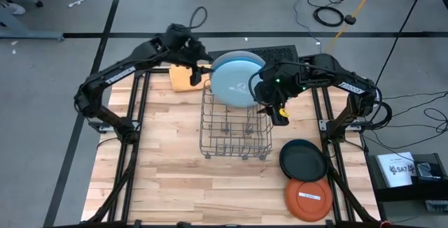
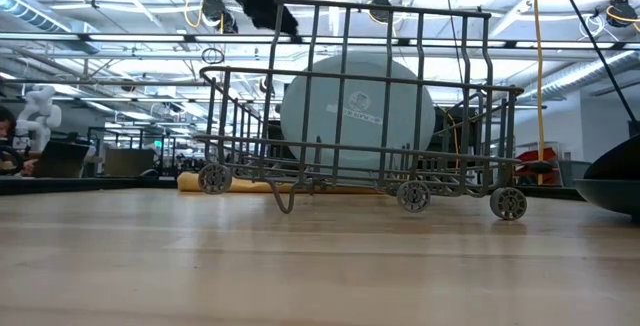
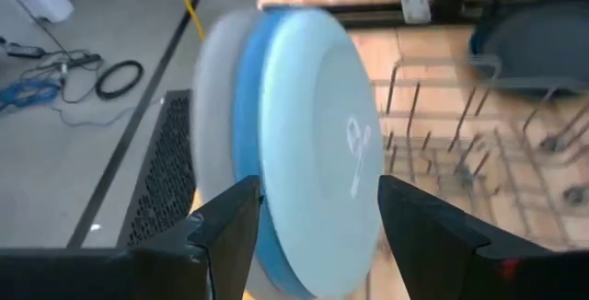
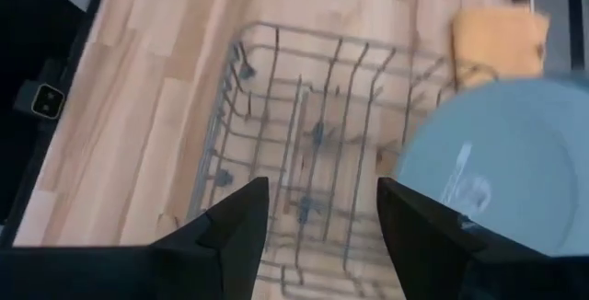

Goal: Sort dishes
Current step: Put the black plate into the dish rack

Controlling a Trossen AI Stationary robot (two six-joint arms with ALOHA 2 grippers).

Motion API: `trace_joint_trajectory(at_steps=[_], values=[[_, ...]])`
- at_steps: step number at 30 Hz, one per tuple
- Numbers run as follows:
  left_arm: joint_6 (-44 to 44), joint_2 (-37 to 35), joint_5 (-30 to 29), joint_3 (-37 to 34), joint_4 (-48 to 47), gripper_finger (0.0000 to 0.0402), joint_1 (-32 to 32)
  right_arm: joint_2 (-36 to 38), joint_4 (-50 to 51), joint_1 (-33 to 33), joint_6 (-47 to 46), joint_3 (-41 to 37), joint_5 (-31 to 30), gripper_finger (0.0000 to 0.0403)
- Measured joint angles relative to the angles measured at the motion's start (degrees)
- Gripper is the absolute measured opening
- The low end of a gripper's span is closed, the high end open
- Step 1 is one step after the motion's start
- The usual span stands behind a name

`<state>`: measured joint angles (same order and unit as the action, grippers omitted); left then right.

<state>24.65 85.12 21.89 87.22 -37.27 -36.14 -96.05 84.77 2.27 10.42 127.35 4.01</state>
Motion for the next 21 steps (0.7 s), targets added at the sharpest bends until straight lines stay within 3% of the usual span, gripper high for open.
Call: trace_joint_trajectory(at_steps=[10,21], values=[[-9.3,-8.6,0.3,-1.9,-0.9,0.0223,5.2,0.0,5.1,-7.2,-14.2,-2.0,-4.7,0.0163],[-15.5,-12.5,-1.1,-17.9,15.6,0.0223,15.9,0.0,-4.0,-18.7,-33.5,-22.4,-8.5,0.0164]])
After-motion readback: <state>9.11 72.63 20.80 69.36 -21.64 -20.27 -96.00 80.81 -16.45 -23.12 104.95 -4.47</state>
